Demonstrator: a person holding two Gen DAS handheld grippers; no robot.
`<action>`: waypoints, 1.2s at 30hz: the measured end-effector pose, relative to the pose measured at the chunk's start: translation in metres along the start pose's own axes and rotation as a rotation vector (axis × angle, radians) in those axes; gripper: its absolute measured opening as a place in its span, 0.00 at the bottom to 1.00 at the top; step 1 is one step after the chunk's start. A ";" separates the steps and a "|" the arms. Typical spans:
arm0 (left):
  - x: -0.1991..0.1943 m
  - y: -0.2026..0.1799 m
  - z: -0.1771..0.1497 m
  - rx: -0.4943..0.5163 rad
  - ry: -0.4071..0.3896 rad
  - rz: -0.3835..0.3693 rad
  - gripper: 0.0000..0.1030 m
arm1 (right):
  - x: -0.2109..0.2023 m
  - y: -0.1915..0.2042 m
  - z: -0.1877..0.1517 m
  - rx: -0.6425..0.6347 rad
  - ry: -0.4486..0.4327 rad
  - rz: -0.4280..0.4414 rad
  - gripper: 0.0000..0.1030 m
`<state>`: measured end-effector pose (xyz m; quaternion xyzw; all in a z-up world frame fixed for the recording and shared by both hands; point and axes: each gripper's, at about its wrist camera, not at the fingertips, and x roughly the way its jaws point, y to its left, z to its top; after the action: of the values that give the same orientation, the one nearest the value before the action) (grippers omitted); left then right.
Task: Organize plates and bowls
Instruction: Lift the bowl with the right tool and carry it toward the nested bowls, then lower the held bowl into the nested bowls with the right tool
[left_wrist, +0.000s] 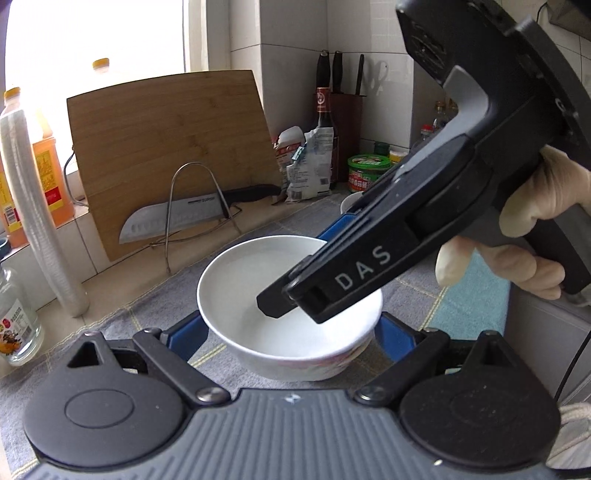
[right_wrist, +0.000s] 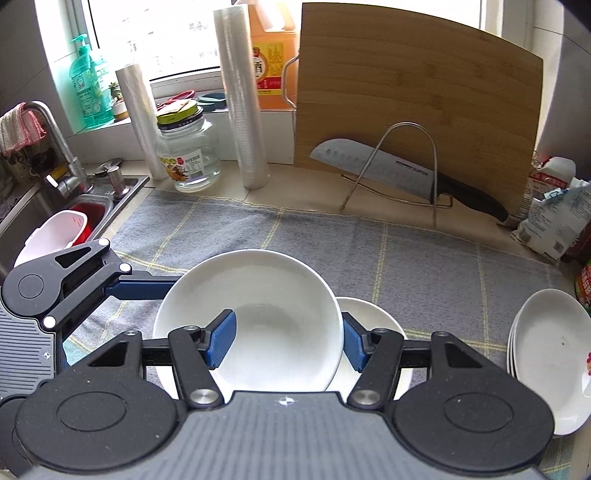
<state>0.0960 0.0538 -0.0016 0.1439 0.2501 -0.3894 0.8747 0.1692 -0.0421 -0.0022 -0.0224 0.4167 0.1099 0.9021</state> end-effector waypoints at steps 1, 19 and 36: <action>0.003 -0.001 0.001 0.004 -0.002 -0.005 0.93 | -0.001 -0.004 -0.001 0.005 -0.003 -0.008 0.64; 0.047 -0.009 0.005 0.038 0.016 -0.055 0.93 | 0.016 -0.040 -0.004 0.052 0.027 -0.081 0.64; 0.057 -0.007 -0.002 0.035 0.057 -0.056 0.93 | 0.025 -0.040 -0.005 0.045 0.050 -0.072 0.64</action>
<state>0.1229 0.0152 -0.0349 0.1633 0.2720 -0.4139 0.8532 0.1899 -0.0777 -0.0264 -0.0197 0.4404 0.0672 0.8951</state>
